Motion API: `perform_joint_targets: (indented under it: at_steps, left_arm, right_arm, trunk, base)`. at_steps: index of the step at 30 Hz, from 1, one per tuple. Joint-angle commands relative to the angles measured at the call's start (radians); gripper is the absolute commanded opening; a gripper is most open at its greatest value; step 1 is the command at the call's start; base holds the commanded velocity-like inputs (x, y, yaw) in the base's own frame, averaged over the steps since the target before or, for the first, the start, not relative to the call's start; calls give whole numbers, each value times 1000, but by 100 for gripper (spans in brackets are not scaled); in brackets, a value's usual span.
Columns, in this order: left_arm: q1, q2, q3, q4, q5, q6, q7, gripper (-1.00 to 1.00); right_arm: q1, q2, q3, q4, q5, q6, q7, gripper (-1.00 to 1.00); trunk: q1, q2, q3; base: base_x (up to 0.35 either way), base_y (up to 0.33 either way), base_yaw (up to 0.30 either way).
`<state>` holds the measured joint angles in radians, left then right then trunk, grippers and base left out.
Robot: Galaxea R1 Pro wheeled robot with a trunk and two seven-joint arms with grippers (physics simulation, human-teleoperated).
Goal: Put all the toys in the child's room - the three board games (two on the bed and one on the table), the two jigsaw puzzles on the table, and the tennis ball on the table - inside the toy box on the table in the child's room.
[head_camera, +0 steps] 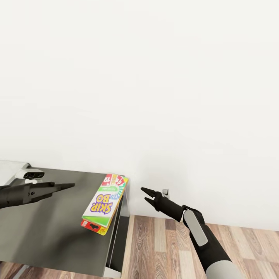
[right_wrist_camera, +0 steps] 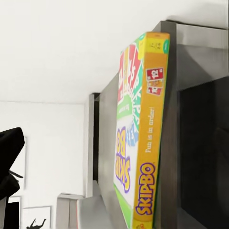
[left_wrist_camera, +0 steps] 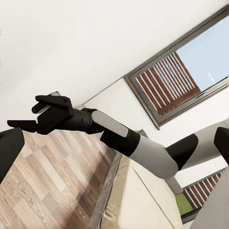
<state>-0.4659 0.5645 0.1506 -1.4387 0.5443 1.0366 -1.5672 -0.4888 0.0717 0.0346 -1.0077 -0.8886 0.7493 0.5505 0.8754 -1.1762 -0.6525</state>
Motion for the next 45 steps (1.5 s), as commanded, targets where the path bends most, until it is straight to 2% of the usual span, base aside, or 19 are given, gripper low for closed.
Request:
perform_joint_targets:
  at_steps: [1, 11, 19, 23, 26, 30, 39, 43, 45]
  left_arm:
    - [0, 0, 0, 0, 0, 11, -4, 100]
    - [0, 0, 0, 0, 1, 11, -4, 100]
    - [0, 0, 0, 0, 0, 11, -4, 100]
    - [1, 0, 0, 0, 0, 11, -4, 100]
    - [1, 0, 0, 0, 0, 11, -4, 100]
    - [1, 0, 0, 0, 0, 11, -4, 100]
    - [0, 0, 0, 0, 0, 11, -4, 100]
    - [1, 0, 0, 0, 0, 11, -4, 100]
    - [1, 0, 0, 0, 0, 11, -4, 100]
  right_arm:
    - [-1, 0, -1, 0, -3, 5, 0, 100]
    - [-1, 1, 1, 7, -1, 3, -7, 100]
    - [-5, 5, 4, 78, 4, -36, -9, 100]
    - [-6, 22, 11, 85, 20, -50, -9, 100]
    - [-7, 36, 33, 85, 36, -55, -9, 100]
    - [-7, 42, 45, 86, 40, -68, 2, 100]
    - [-8, 44, 51, 82, 40, -68, 10, 100]
    - [-9, 44, 51, 79, 40, -66, 11, 100]
    - [-9, 44, 51, 79, 40, -66, 11, 100]
  trunk:
    - [4, -8, -4]
    - [42, -78, -35]
    - [73, -134, -60]
    - [88, -162, -73]
    - [88, -162, -73]
    - [92, -169, -76]
    - [127, -232, -104]
    - [127, -232, -104]
    - [134, -246, -111]
  base:
    - [0, 0, 0]
    - [0, 0, 0]
    - [0, 0, 0]
    - [0, 0, 0]
    - [0, 0, 0]
    - [0, 0, 0]
    - [0, 0, 0]
    - [0, 0, 0]
    - [0, 0, 0]
